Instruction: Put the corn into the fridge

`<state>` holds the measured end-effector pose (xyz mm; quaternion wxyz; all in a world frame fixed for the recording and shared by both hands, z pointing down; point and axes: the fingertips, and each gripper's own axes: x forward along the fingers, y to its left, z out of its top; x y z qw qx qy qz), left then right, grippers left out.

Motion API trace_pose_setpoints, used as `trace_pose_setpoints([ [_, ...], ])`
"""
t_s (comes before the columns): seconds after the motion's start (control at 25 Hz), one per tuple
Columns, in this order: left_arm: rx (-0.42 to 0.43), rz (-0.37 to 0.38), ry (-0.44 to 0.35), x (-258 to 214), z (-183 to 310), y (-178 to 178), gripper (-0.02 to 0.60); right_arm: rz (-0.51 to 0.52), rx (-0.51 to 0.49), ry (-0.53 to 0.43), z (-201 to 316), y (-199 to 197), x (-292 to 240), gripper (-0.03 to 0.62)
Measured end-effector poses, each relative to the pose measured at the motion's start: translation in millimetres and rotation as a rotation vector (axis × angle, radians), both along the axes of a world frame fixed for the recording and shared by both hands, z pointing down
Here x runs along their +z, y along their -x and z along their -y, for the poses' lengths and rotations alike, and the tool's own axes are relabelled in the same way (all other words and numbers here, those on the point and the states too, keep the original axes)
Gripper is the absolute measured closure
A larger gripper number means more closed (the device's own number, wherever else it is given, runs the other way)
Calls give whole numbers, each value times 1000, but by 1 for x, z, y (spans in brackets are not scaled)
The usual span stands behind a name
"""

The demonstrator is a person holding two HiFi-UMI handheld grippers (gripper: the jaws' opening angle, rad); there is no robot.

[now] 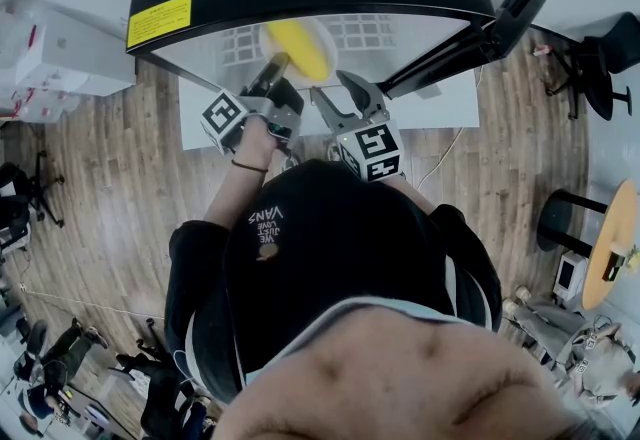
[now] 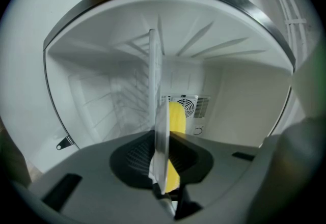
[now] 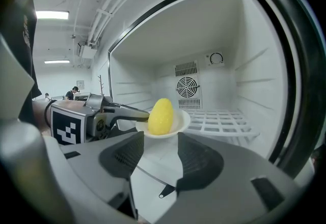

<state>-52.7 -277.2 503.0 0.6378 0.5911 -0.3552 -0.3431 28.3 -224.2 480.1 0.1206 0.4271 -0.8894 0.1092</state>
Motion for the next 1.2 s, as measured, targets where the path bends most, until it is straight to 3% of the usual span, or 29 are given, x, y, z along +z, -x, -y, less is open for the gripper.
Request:
trace_pose_setpoints([
  [0.92,11,4,-93,-18,-7,1,486,49,32,36,20,3,-1,384],
  [1.2,7,87,-136,-19,-12,4,486,50,27,36,30,5,0,384],
])
